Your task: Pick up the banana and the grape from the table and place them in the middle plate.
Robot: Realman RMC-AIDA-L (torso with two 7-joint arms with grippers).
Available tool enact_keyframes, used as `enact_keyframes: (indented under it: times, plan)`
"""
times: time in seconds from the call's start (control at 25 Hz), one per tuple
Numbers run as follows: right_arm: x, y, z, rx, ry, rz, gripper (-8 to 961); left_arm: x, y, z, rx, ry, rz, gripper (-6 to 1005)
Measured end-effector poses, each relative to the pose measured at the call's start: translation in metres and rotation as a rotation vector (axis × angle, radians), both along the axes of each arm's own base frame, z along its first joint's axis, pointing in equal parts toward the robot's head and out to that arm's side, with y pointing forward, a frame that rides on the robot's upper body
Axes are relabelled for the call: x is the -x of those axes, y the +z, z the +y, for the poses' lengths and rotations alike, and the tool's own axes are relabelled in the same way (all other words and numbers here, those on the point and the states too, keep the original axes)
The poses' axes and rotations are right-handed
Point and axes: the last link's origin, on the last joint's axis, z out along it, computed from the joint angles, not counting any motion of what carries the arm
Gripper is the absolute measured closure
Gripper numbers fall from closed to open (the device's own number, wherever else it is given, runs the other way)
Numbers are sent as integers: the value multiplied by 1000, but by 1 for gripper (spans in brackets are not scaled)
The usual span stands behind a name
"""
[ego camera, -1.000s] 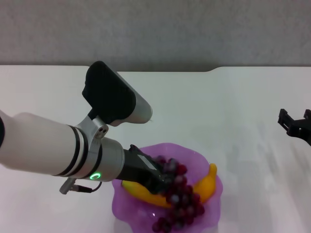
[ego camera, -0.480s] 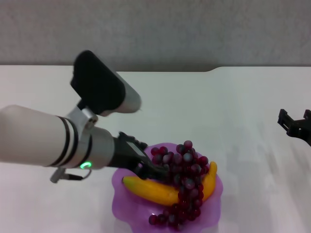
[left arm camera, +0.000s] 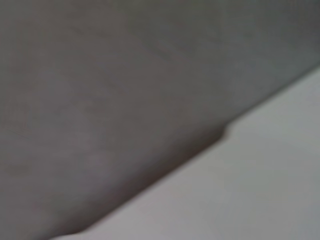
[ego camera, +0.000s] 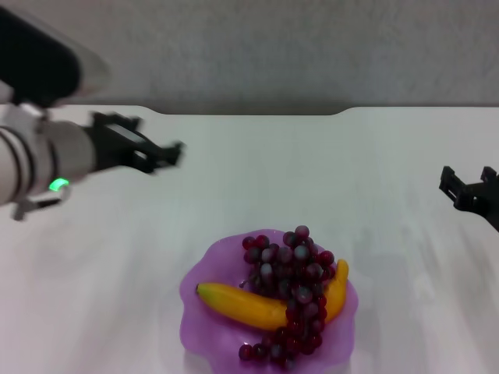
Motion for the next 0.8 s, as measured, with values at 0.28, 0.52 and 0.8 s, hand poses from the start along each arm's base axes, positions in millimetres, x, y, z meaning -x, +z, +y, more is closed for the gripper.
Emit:
enact_keyframes:
  times: [0.28, 0.52, 0.8]
  plan:
    - [16, 8, 10, -35, 45, 11, 274, 27, 36, 9, -300, -96, 106, 244]
    - [23, 13, 14, -72, 64, 8, 275, 37, 46, 6, -464, -202, 109, 254]
    - [27, 21, 15, -123, 73, 17, 274, 66, 66, -2, -694, -147, -151, 271]
